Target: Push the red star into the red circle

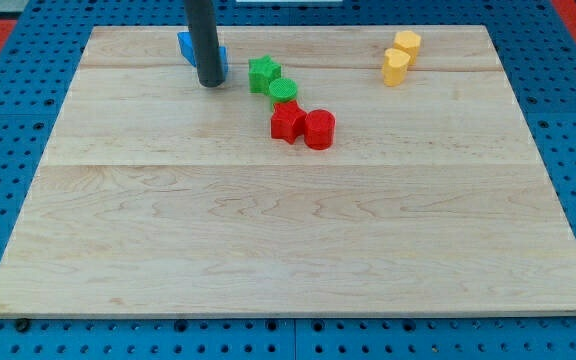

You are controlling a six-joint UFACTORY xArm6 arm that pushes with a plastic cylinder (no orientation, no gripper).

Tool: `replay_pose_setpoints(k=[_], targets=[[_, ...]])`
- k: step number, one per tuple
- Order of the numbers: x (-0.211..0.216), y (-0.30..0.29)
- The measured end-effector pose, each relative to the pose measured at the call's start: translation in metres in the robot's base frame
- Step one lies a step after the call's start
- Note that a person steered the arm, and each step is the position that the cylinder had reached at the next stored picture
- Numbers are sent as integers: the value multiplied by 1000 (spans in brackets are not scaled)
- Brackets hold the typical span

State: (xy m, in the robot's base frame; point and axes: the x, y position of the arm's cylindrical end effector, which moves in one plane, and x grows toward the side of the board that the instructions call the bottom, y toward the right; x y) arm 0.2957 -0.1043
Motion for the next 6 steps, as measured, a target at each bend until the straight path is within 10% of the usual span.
replay_pose_setpoints(k=[6], targets=[[83, 113]])
